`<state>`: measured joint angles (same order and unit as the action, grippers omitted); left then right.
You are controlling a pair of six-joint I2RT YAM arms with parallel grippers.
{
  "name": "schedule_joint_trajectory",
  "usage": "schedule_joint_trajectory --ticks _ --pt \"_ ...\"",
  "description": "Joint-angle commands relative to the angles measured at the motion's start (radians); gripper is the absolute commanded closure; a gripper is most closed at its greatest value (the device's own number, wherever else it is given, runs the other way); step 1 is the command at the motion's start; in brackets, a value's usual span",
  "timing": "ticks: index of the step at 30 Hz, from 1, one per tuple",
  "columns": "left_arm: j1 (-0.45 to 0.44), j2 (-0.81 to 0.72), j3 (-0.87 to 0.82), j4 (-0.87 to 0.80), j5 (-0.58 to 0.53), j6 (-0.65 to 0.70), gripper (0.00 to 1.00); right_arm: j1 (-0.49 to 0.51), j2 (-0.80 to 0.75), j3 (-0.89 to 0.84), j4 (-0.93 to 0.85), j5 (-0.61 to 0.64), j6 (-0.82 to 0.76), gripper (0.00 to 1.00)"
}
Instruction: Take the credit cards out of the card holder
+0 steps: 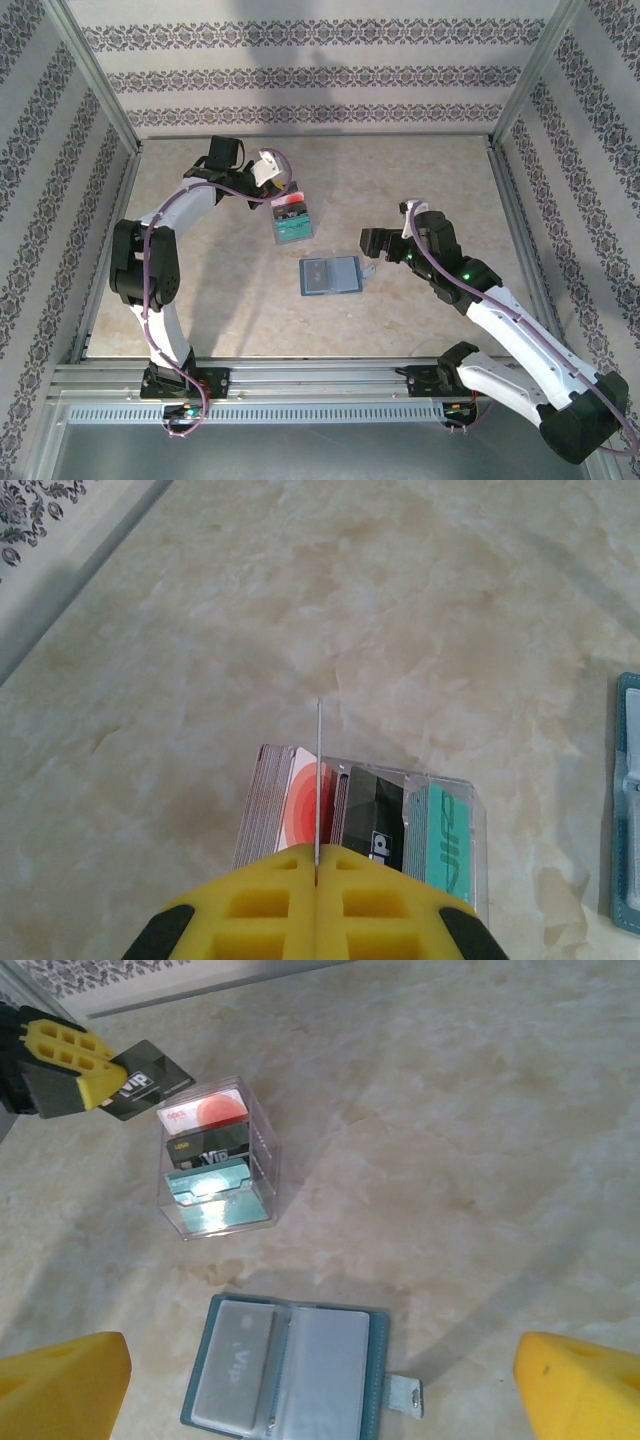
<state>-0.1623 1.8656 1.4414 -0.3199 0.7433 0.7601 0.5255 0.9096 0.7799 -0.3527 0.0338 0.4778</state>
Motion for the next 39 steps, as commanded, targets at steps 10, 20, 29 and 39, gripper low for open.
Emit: schedule_joint_trajectory --ticks 10,20,29,39 --pt "0.01 0.035 -0.01 -0.03 0.14 0.076 1.0 -0.02 -0.018 -0.034 0.006 0.045 0.042 0.02" --pt "0.008 0.102 0.031 -0.113 0.146 0.12 1.0 -0.022 -0.007 -0.041 0.023 0.027 0.052 0.02" --pt "0.009 0.178 0.095 -0.149 0.133 0.128 1.0 -0.022 -0.007 -0.041 0.029 0.024 0.055 0.02" --pt "0.007 0.229 0.153 -0.183 0.123 0.133 1.0 -0.022 -0.009 -0.049 0.038 0.012 0.061 0.02"
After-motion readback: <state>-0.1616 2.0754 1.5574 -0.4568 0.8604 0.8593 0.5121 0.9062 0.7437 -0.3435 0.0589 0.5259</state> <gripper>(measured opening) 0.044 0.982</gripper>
